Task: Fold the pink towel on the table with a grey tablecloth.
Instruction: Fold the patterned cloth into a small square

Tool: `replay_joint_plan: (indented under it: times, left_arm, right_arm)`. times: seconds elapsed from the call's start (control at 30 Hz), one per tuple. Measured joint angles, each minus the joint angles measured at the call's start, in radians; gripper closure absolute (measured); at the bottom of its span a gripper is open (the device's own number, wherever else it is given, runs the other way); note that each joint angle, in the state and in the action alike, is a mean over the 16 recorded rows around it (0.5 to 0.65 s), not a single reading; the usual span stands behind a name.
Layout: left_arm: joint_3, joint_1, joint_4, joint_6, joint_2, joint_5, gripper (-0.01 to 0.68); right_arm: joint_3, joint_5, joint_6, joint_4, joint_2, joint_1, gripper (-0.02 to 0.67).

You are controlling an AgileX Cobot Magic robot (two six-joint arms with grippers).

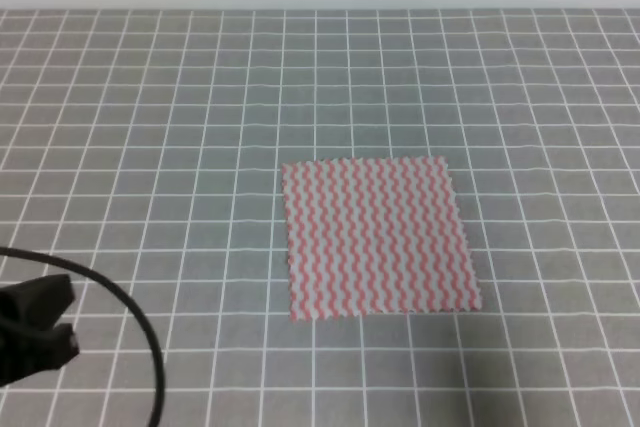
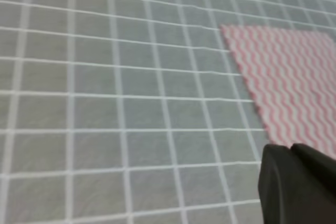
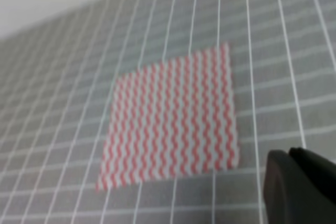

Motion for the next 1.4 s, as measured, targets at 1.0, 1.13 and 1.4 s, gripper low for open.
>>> replay_joint_plan:
  times: [1.0,1.13,1.4]
  left_arm:
    - [-0.031,-0.242,-0.969,1.031,0.417,-0.126,0.676]
    - [-0.031,-0.255,-0.973,1.042,0.420,-0.139,0.675]
    - [-0.031,-0.255,-0.972,1.058,0.419,-0.134,0.676]
  right_arm:
    - [-0.226,-0.071,-0.372,0.389,0.670,0.344,0.662]
    - [-0.244,-0.099,-0.362,0.373,0.734,0.339,0.637]
    - [-0.295,-0.110,-0.353,0.372,0.895,0.313,0.501]
